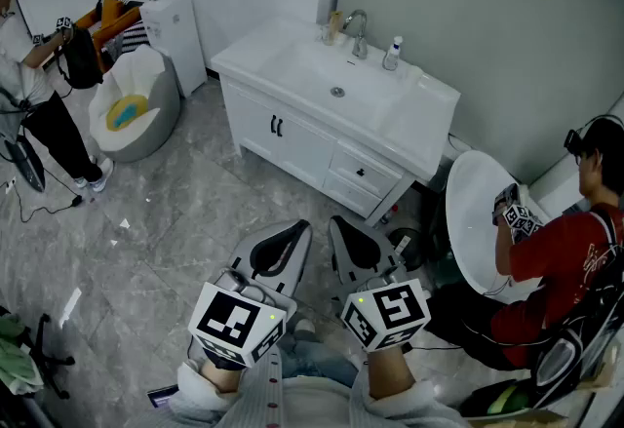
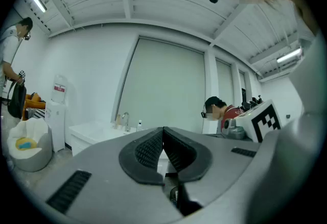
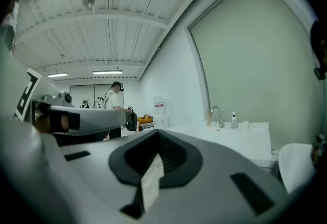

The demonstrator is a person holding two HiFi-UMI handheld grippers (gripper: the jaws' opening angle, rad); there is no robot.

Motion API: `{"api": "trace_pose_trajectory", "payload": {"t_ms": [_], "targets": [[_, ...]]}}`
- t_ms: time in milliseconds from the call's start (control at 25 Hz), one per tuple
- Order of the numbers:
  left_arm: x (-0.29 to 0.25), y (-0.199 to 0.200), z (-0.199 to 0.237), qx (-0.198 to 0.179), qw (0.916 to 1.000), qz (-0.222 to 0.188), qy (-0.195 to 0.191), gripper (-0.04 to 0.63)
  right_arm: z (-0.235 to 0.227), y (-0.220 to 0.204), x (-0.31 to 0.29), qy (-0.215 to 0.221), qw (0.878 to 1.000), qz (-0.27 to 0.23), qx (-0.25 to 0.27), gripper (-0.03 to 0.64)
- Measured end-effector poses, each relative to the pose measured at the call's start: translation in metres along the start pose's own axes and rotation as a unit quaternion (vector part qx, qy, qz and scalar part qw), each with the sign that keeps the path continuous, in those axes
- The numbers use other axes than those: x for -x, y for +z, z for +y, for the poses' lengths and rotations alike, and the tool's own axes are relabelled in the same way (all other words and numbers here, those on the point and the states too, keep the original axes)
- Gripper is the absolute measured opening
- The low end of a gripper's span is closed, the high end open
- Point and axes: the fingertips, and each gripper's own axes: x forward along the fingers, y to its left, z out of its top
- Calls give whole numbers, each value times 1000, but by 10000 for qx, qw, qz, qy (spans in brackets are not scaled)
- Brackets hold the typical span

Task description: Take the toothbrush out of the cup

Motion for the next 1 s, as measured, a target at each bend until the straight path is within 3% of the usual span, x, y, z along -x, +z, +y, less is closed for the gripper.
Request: {"api": "trace_pose_trajectory", "payload": {"t_ms": [1000], "targets": [[-15,-2,32,-25,9974,-131,702,17,-12,-10,-38,624,9980,129,-23,9]]}}
